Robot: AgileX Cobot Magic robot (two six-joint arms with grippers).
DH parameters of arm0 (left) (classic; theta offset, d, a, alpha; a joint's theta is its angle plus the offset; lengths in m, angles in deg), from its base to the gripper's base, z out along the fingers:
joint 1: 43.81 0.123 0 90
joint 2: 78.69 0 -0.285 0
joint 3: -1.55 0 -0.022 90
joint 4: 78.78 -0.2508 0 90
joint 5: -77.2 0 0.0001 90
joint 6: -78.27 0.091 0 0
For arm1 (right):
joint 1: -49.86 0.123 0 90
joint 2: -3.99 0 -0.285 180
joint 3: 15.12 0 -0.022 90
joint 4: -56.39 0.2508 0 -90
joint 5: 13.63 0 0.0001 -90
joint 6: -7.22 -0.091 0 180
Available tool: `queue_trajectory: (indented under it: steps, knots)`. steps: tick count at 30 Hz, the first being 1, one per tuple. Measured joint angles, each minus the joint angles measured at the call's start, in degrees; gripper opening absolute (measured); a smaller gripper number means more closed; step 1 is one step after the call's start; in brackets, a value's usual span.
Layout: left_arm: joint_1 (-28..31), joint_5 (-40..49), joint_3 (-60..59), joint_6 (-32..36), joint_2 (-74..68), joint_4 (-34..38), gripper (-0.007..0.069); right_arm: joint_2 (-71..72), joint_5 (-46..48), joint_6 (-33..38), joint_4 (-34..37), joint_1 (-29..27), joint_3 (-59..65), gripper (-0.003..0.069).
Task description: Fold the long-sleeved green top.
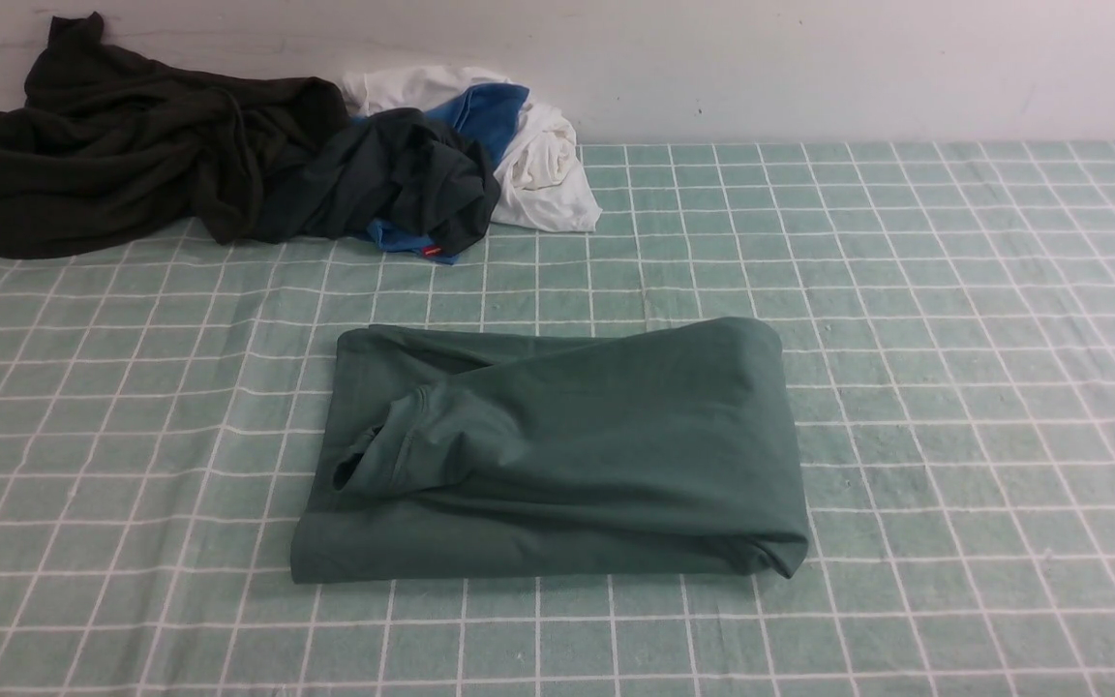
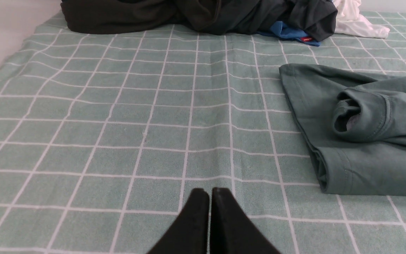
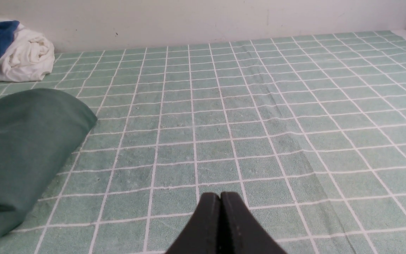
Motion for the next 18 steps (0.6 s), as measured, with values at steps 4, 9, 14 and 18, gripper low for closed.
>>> queue_trajectory:
  steps: [4, 9, 14, 18]
  knots:
    - [0.0, 0.0, 0.0, 0.0, 0.0, 0.0, -0.0003, 0.0, 0.0, 0.0, 0.0, 0.0, 0.0, -0.0014]
    - [0.0, 0.0, 0.0, -0.05, 0.0, 0.0, -0.0003, 0.0, 0.02, 0.0, 0.0, 0.0, 0.0, -0.0014]
    - [0.0, 0.0, 0.0, -0.05, 0.0, 0.0, -0.0003, 0.0, 0.02, 0.59, 0.0, 0.0, 0.0, -0.0014]
    - [0.0, 0.0, 0.0, -0.05, 0.0, 0.0, -0.0003, 0.0, 0.06, 0.66, 0.0, 0.0, 0.0, -0.0014]
